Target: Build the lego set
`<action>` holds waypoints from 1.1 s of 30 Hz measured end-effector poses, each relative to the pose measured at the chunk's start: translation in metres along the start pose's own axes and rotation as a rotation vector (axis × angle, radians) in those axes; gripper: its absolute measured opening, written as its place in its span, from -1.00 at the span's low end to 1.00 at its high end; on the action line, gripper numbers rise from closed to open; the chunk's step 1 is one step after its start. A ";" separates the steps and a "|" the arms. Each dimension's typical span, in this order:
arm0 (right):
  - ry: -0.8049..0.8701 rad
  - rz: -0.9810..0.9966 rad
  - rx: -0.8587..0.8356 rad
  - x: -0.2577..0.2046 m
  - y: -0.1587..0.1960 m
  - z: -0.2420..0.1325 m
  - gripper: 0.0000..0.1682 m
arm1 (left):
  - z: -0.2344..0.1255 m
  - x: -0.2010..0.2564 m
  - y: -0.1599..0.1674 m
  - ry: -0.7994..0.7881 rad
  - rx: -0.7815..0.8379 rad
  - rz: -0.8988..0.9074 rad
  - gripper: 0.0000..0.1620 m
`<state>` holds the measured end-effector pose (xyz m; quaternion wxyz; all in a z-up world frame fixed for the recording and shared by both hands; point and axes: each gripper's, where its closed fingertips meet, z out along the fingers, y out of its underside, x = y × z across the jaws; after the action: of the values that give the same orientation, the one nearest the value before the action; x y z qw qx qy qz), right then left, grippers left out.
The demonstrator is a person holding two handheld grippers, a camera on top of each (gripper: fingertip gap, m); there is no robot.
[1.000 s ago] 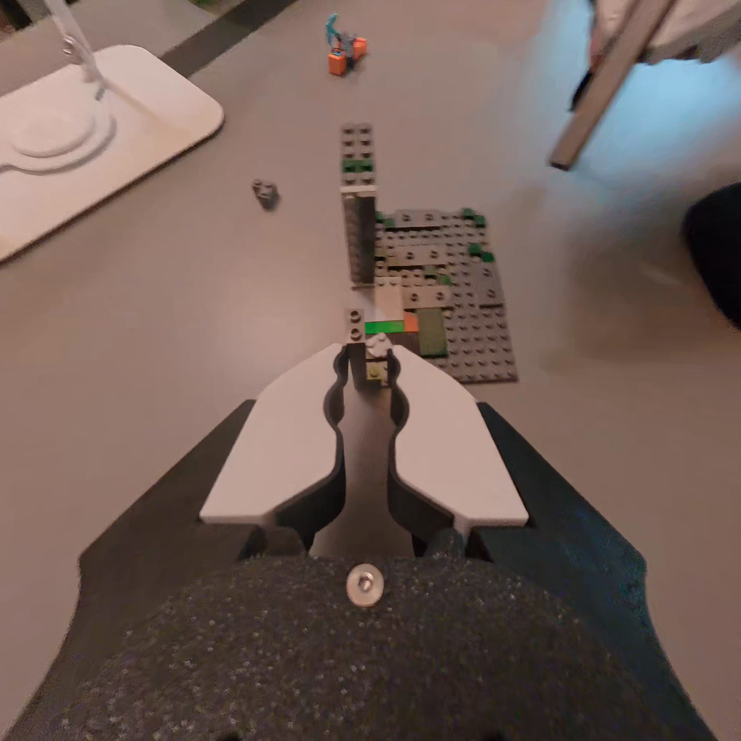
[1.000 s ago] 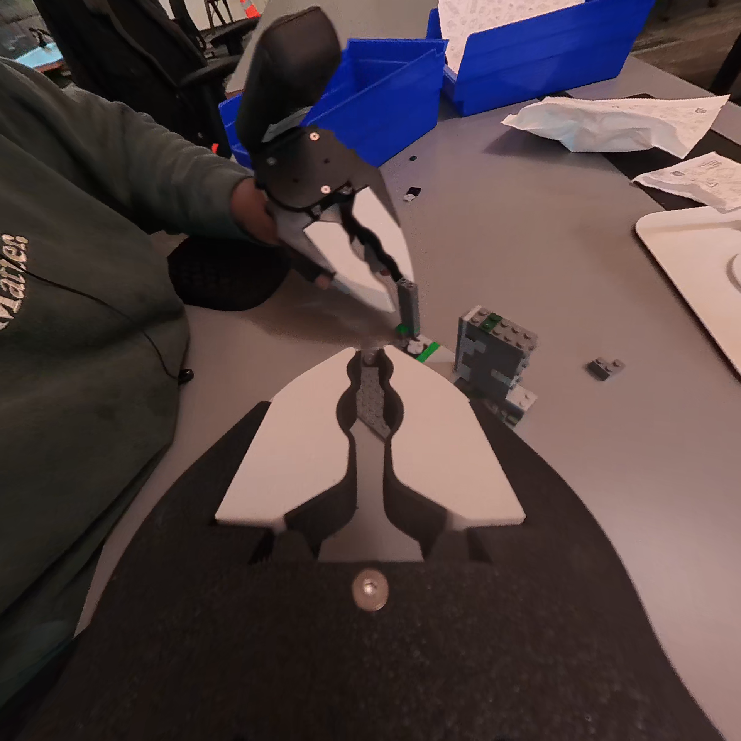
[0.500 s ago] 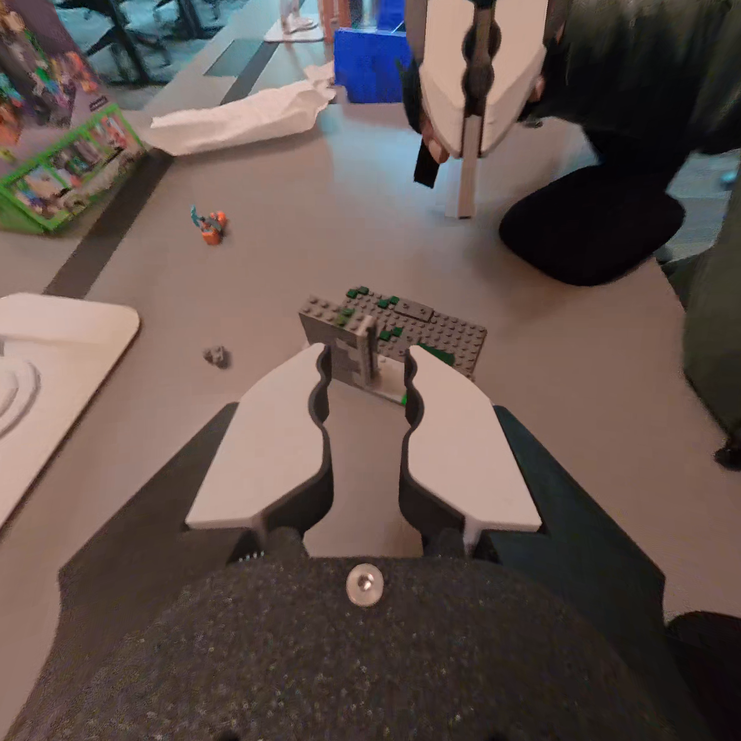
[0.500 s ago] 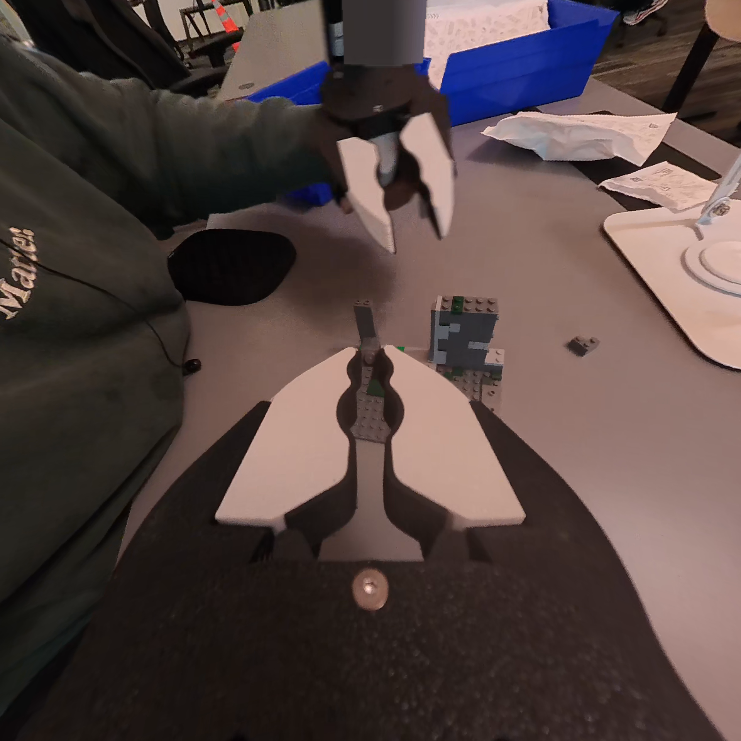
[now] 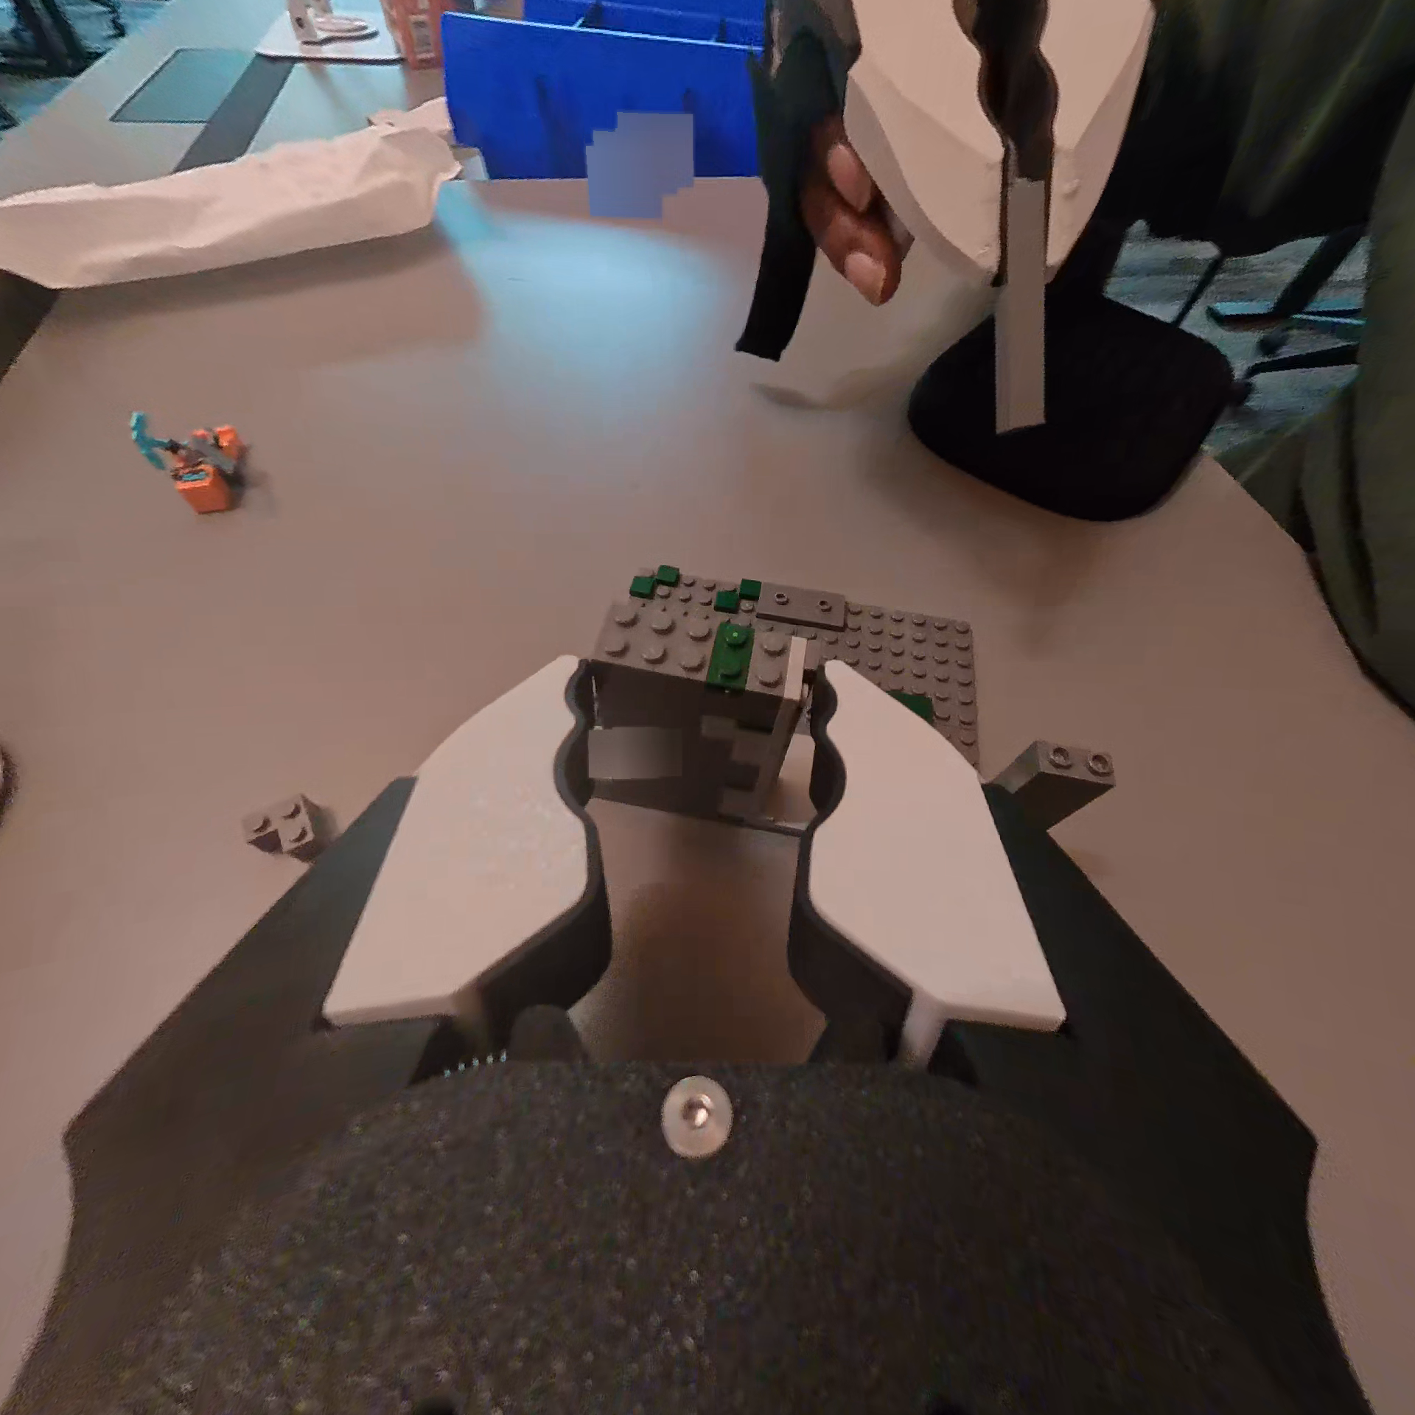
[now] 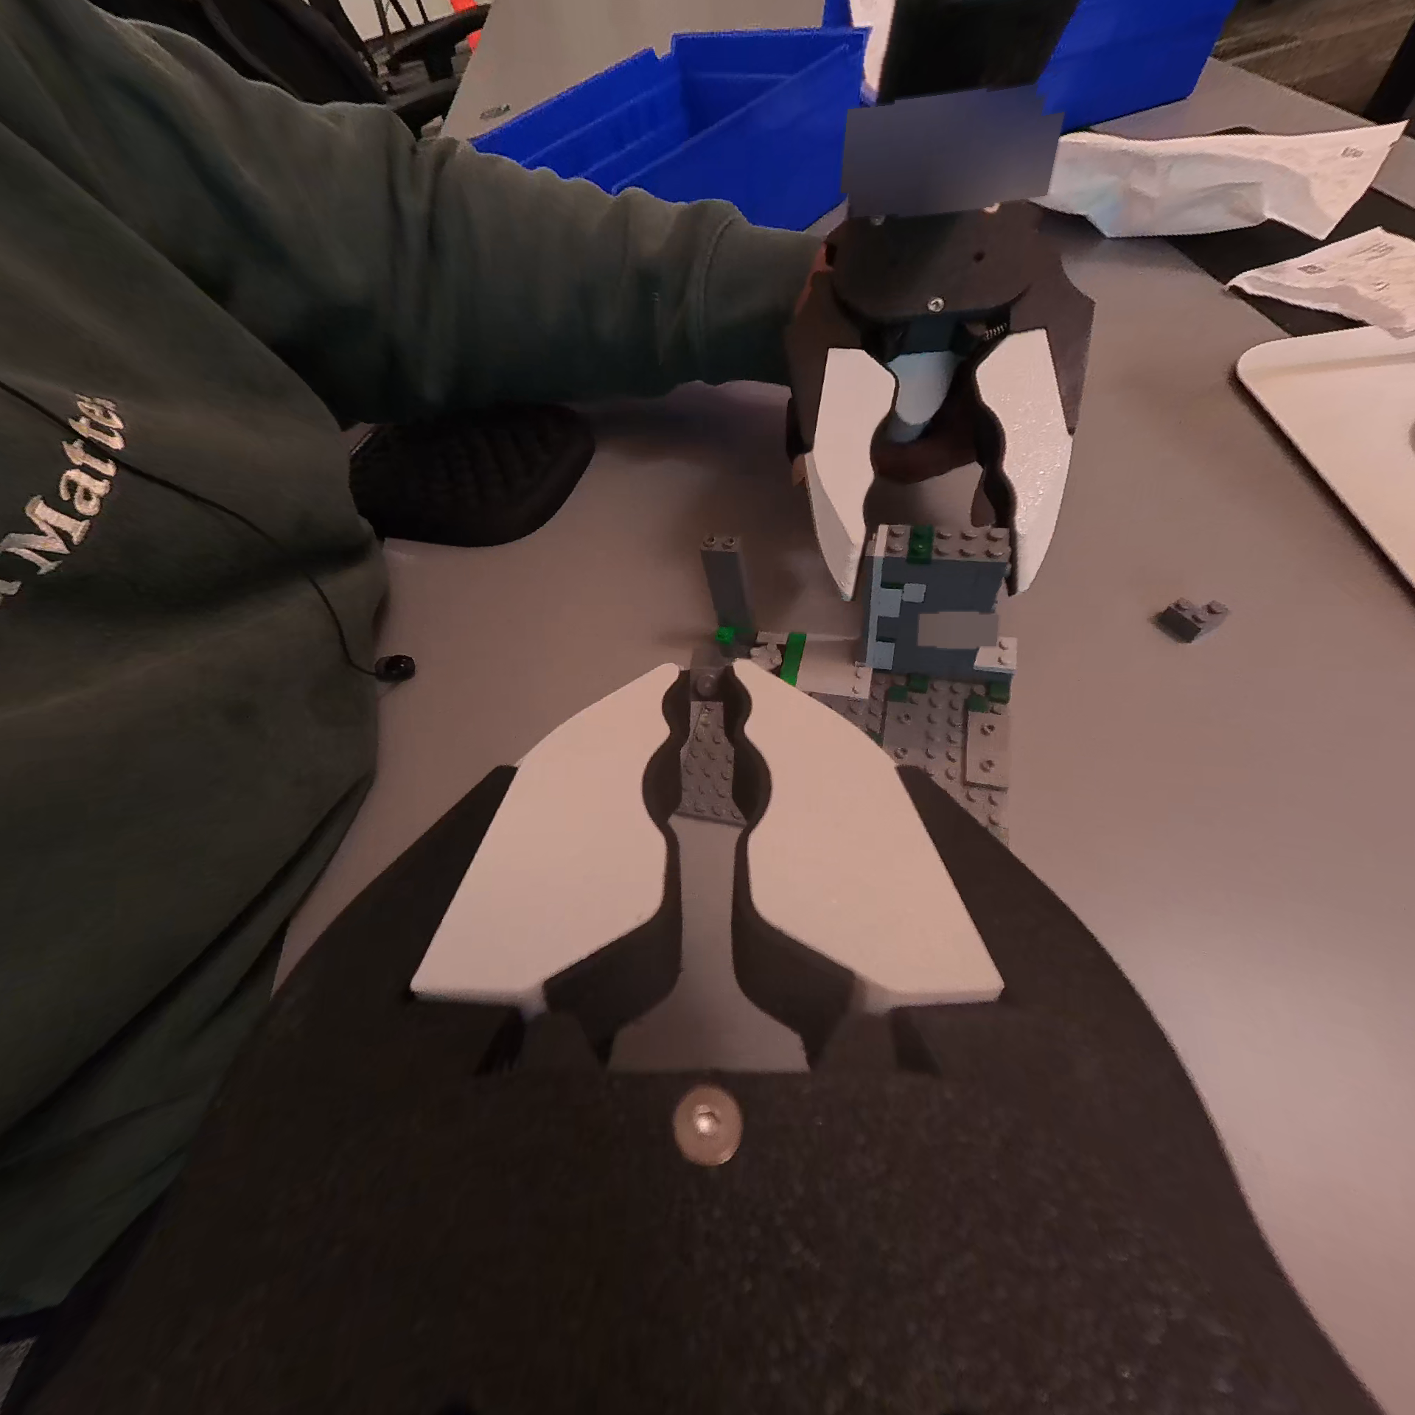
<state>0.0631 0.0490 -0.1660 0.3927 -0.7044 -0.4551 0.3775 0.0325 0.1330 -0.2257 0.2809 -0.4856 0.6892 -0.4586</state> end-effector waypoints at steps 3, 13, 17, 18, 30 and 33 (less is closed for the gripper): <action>0.003 0.000 -0.016 0.001 0.002 0.005 -0.91 | -0.004 -0.003 0.002 -0.126 -0.017 -0.057 -0.34; -0.045 -0.105 -0.142 -0.003 0.016 0.028 -0.91 | -0.036 0.018 0.018 -0.615 -0.031 -0.236 -0.34; -0.080 -0.165 -0.222 -0.011 0.021 0.038 -0.91 | -0.035 0.027 0.020 -0.591 -0.014 -0.175 -0.24; -0.086 -0.175 -0.235 -0.012 0.022 0.040 -0.91 | -0.034 0.028 0.022 -0.567 -0.005 -0.171 -0.21; -0.096 -0.167 -0.235 -0.018 0.025 0.040 -0.91 | -0.016 0.021 0.049 -0.452 -0.160 -0.224 -0.22; -0.091 -0.166 -0.235 -0.017 0.026 0.038 -0.91 | -0.014 0.019 0.051 -0.479 -0.197 -0.175 -0.33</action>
<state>0.0330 0.0341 -0.2024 0.3164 -0.6877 -0.5700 0.3195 -0.0078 0.1261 -0.2650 0.3464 -0.6628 0.6000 -0.2840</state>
